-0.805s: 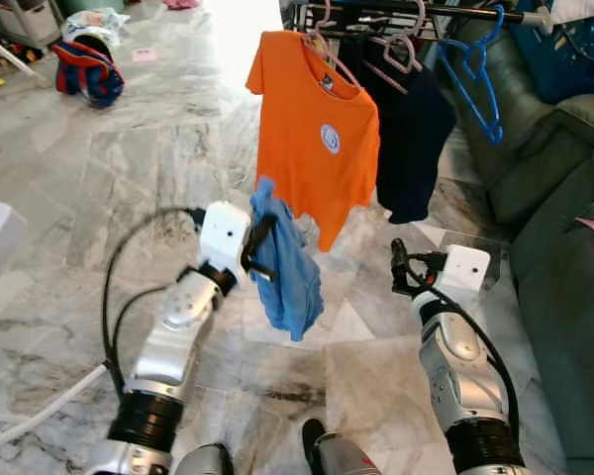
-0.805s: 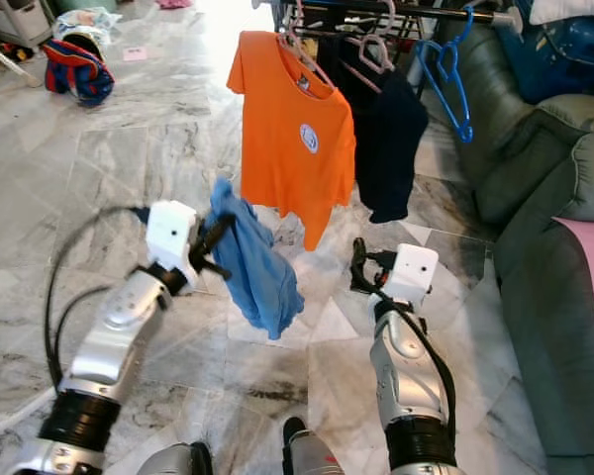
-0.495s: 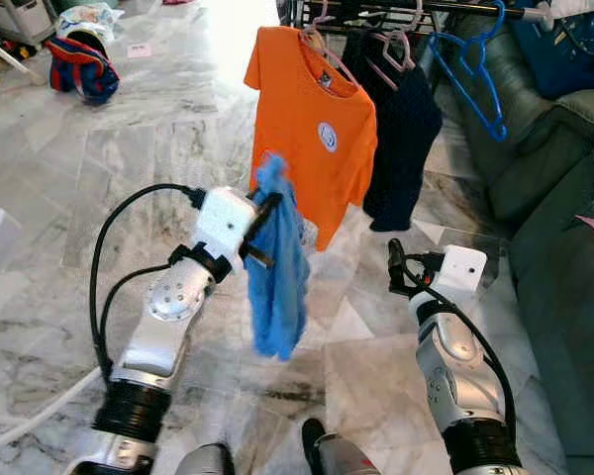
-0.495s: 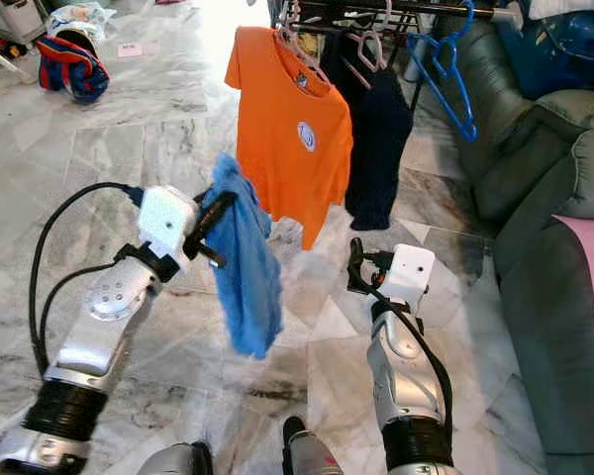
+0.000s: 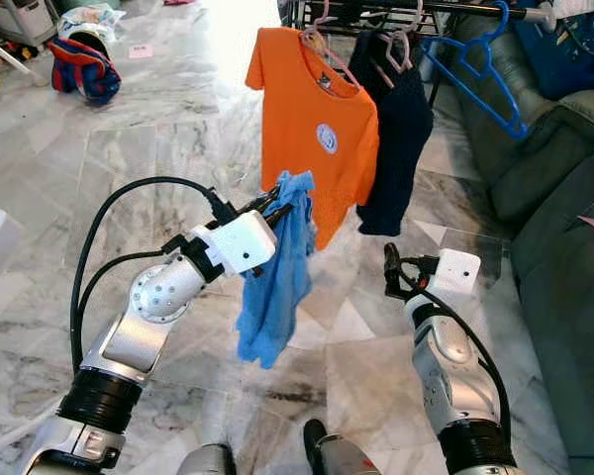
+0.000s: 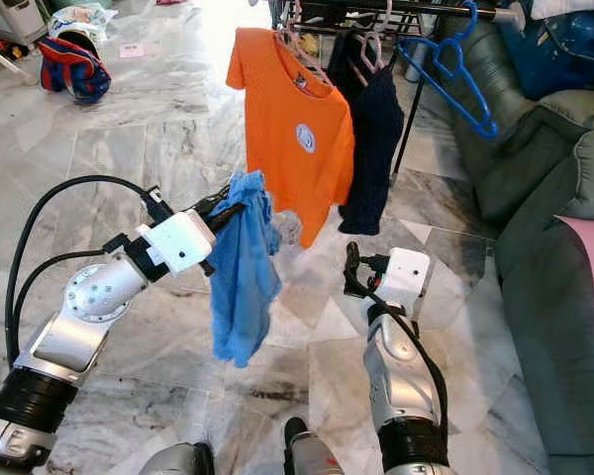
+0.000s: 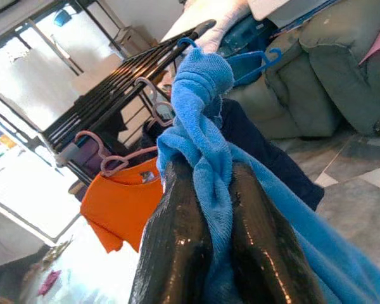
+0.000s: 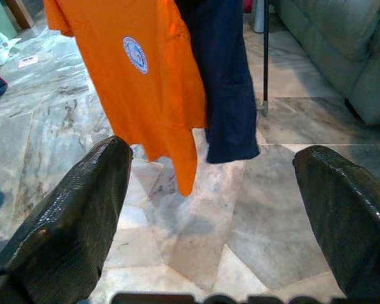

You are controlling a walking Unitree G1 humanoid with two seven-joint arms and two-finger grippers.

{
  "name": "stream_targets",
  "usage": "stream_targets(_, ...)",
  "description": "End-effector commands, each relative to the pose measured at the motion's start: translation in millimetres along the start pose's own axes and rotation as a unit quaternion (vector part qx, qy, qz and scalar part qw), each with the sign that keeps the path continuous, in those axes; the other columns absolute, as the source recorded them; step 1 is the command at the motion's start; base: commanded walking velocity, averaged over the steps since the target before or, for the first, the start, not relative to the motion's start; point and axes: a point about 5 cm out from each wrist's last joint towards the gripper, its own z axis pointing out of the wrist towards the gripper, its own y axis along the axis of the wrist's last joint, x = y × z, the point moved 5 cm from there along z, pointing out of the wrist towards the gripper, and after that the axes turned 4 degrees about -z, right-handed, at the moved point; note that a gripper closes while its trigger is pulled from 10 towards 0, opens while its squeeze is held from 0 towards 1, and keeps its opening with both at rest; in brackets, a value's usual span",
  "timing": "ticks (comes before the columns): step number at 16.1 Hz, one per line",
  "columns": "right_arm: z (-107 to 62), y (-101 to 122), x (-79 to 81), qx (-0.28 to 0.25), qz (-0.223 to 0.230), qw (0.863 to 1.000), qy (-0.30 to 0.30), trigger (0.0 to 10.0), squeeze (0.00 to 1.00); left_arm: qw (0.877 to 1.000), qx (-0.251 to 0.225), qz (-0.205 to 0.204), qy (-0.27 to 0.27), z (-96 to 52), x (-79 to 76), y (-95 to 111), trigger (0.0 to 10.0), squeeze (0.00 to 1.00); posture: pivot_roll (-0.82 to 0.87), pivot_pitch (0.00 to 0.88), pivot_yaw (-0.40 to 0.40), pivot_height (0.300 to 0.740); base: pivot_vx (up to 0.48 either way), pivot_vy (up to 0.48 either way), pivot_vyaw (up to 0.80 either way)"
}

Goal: Hang hanger

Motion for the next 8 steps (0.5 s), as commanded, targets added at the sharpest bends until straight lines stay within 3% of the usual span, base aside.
stream_targets(1, -1.4, -6, -1.7, 0.008, -0.003, 1.000, -0.002, 10.0, 0.00, 1.000, -0.008, 0.009, 0.006, 1.8, 0.8, 3, 10.0, 0.00, 0.09, 0.267, -0.047, 0.740, 0.000, 0.000, -0.80)
stream_targets(3, -3.4, -9, -0.5, 0.011, -0.001, 1.000, -0.001, 10.0, 0.00, 0.988, 0.060, -0.077, 0.120, -2.0, 17.7, -25, 10.0, 0.00, 0.10, 0.273, -0.050, 0.740, 0.000, 0.000, -0.71)
stream_targets(4, -3.4, -9, -0.5, 0.011, 0.000, 1.000, -0.001, 10.0, 0.00, 0.985, 0.070, -0.094, 0.127, -3.1, 16.1, -30, 10.0, 0.00, 0.10, 0.273, -0.050, 0.740, 0.000, 0.000, -0.61)
stream_targets(7, -2.5, -8, -1.8, 0.012, -0.002, 1.000, 0.000, 10.0, 0.00, 0.967, 0.117, -0.175, 0.142, -15.5, -11.1, -48, 10.0, 0.00, 0.09, 0.274, -0.062, 0.740, 0.000, 0.000, 0.00)
stream_targets(8, -2.3, -8, -3.2, 0.014, -0.002, 1.000, -0.001, 10.0, 0.00, 0.959, 0.129, -0.209, 0.143, -20.8, -20.4, -54, 10.0, 0.00, 0.09, 0.274, -0.066, 0.740, 0.000, 0.000, -0.80)
